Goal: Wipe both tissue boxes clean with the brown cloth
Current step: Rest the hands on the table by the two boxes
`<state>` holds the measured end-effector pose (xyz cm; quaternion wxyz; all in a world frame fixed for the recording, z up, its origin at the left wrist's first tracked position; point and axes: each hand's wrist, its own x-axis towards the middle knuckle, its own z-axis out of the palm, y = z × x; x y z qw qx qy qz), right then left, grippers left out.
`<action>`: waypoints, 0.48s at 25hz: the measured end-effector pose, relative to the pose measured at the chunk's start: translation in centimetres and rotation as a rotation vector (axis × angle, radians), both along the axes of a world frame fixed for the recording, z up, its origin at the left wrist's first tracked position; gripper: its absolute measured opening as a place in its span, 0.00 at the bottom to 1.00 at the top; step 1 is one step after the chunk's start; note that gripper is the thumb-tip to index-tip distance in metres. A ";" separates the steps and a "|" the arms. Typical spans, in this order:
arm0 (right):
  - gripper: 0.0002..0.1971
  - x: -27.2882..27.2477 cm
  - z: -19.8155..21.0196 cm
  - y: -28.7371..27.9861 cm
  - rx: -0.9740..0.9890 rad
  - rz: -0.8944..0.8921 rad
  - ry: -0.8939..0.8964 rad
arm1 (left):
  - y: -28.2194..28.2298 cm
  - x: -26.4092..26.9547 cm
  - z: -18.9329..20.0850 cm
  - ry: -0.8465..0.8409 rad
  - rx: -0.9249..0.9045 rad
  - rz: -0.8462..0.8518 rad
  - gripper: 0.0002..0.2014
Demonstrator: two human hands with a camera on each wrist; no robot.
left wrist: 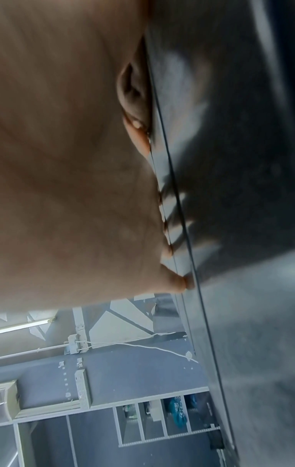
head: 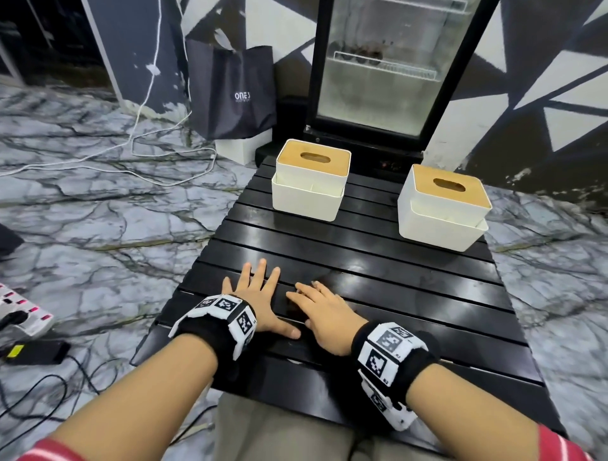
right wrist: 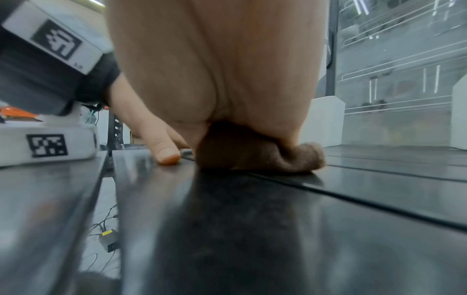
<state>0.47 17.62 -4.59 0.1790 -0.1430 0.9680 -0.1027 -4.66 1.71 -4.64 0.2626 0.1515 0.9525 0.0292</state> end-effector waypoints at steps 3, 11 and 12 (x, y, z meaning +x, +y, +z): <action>0.31 -1.1 0.1 0.7 -0.018 -0.009 -0.009 | 0.0 0.1 0.2 -0.010 0.002 0.002 0.64; 0.33 0.1 0.2 -1.1 0.050 0.064 -0.007 | 0.0 0.1 0.1 -0.005 0.008 0.004 0.64; 0.33 0.2 0.2 -0.9 0.054 0.086 0.000 | 0.0 0.1 0.2 -0.007 0.007 0.000 0.64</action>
